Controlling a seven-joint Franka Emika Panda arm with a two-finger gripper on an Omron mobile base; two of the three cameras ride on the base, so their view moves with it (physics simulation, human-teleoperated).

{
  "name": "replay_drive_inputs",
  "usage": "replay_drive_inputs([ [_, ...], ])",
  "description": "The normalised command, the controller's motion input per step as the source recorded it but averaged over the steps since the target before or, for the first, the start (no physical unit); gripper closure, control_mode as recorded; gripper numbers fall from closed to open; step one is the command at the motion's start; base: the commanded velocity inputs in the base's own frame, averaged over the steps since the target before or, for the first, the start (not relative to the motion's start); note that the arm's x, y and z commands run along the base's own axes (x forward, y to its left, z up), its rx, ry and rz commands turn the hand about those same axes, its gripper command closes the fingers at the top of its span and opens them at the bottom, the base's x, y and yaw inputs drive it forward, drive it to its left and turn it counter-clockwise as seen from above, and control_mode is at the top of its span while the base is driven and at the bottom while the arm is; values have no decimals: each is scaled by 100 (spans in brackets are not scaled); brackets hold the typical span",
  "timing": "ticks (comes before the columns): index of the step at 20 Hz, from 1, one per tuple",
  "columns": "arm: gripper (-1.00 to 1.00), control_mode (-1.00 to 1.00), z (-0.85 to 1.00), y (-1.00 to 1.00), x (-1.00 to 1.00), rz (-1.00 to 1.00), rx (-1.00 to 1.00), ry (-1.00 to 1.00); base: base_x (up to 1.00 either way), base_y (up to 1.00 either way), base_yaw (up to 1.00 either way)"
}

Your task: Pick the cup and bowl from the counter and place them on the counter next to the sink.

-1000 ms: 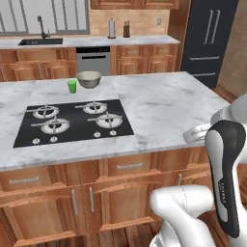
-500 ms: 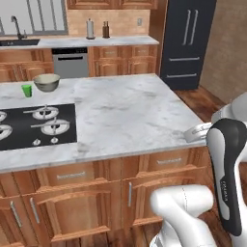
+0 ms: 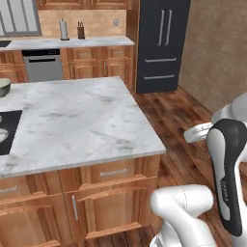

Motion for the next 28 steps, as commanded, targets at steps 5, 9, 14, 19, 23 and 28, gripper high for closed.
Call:
replay_drive_inputs([
  [5,-100,100,0,0,0,0,0,0,40,-100,-7],
  [9,-100,100,0,0,0,0,0,0,34,-100,-8],
  [14,-100,100,0,0,0,0,0,0,84,-92,-5],
  [19,-100,100,0,0,0,0,0,0,100,-89,8],
  [23,-100,100,0,0,0,0,0,0,100,-96,15],
  [28,-100,100,0,0,0,0,0,0,100,-88,18],
])
